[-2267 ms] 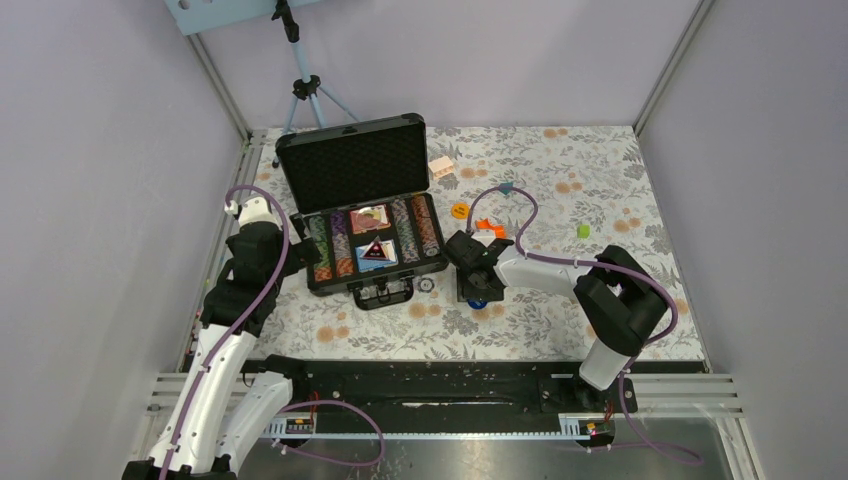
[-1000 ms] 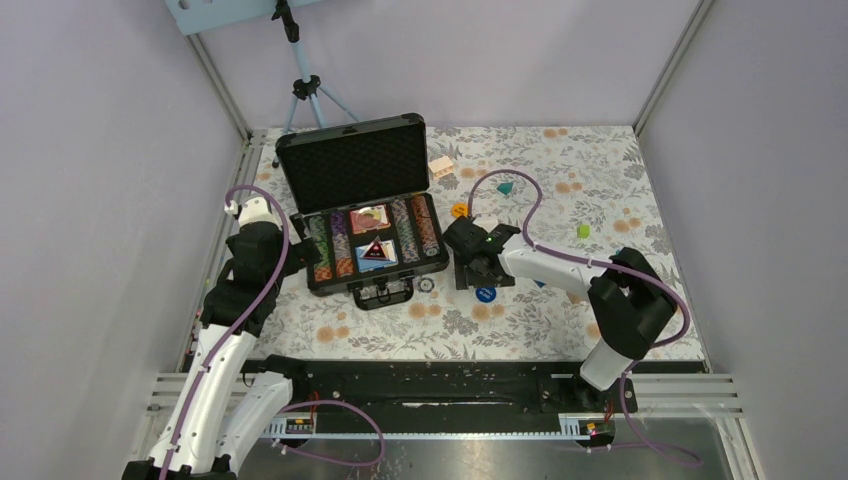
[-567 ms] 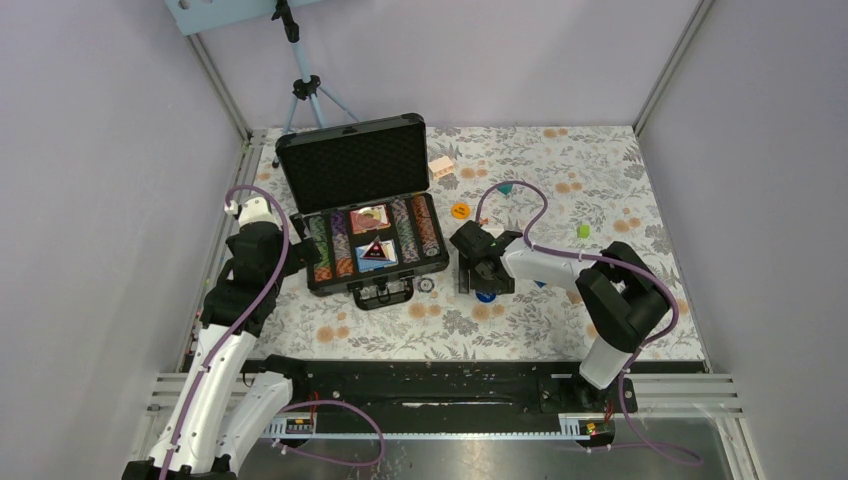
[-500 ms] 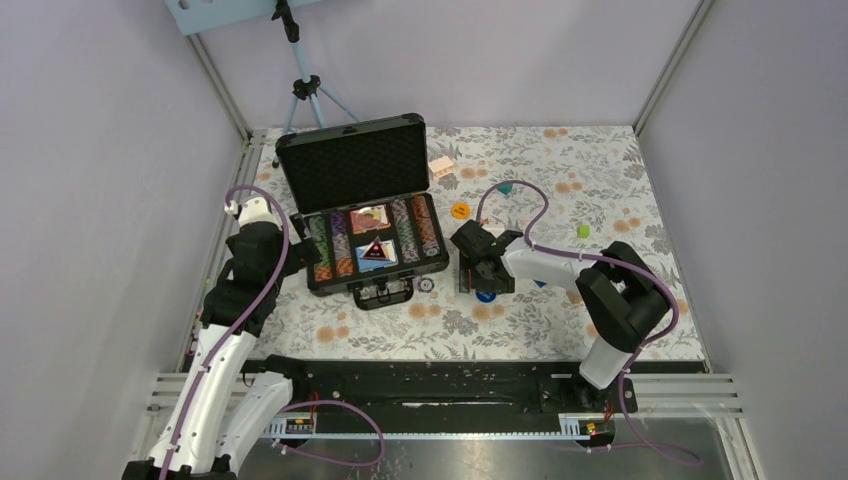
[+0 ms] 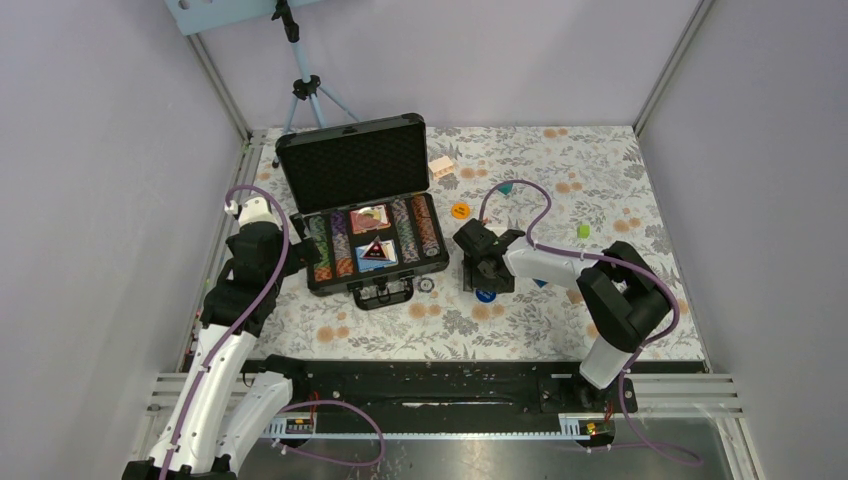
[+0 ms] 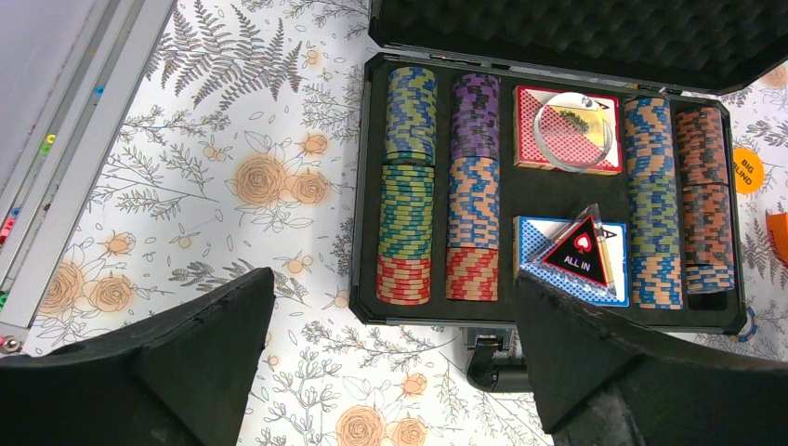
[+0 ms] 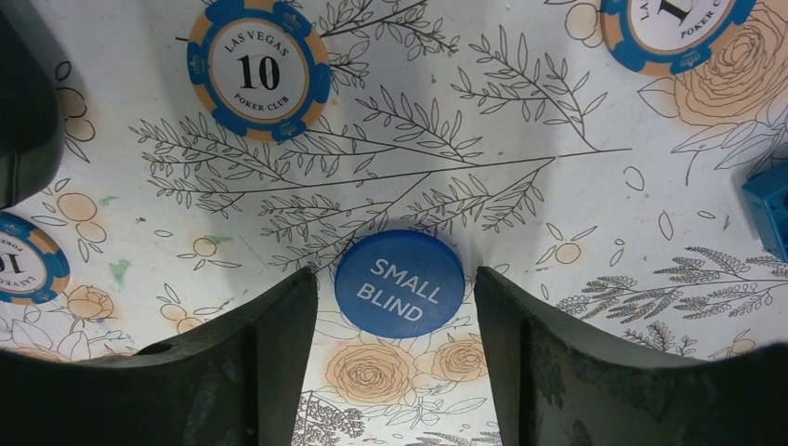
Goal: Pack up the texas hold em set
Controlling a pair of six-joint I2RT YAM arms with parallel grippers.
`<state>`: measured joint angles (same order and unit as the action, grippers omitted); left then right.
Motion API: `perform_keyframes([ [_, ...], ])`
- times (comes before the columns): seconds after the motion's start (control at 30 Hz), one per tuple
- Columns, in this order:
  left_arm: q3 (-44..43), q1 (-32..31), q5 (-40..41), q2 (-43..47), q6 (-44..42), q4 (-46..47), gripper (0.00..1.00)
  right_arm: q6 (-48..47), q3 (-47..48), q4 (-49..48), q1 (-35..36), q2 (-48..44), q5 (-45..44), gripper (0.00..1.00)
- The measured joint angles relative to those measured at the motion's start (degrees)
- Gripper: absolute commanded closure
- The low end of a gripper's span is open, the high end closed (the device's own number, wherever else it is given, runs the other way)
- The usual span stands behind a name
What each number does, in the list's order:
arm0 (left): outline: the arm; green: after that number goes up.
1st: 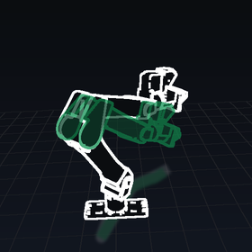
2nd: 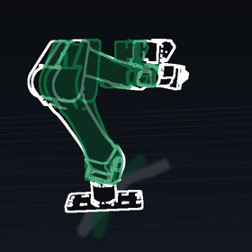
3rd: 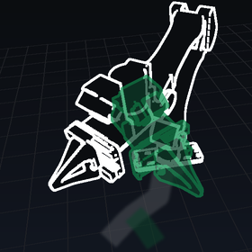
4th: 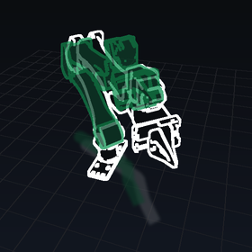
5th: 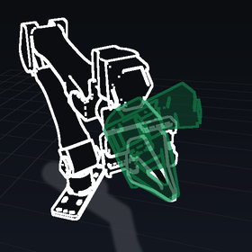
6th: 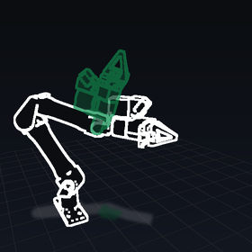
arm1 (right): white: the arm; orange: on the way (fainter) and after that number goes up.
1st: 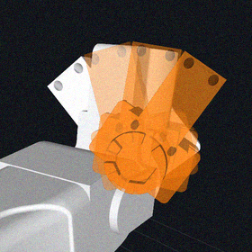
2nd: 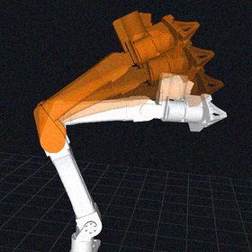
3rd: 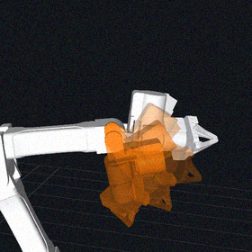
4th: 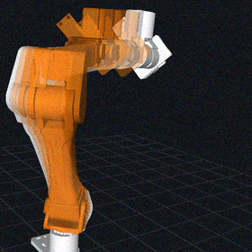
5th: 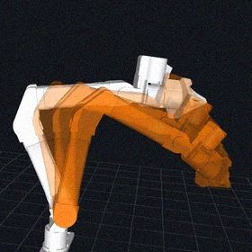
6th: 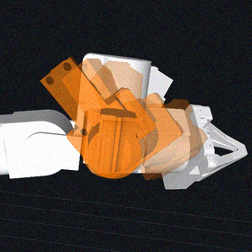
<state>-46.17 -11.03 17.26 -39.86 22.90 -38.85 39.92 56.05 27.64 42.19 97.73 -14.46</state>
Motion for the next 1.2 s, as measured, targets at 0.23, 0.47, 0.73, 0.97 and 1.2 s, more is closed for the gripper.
perform_keyframes([
  [0.23, 0.02, 0.00, -0.02, 0.00, 0.02, 0.00, 0.01, 0.00, -0.59, -0.09, -0.17, -0.35, -0.61, 0.40],
  [0.47, 0.00, 0.00, -0.02, 0.00, 0.02, 0.00, 0.01, -0.02, -0.79, -0.17, -0.26, -0.50, -0.92, 0.44],
  [0.73, 0.00, 0.00, 0.00, 0.00, 0.00, 0.00, 0.01, -0.07, -0.79, -0.20, -0.31, -0.57, -0.94, 0.48],
  [0.97, 0.00, 0.00, -0.02, 0.00, 0.00, 0.00, 0.01, -0.39, -0.74, -0.09, -0.37, -0.92, -0.94, 0.48],
  [1.2, 0.00, 0.00, 0.00, 0.00, 0.02, 0.00, 0.01, -1.31, 0.48, 3.52, -0.37, -1.16, -1.07, 0.48],
])
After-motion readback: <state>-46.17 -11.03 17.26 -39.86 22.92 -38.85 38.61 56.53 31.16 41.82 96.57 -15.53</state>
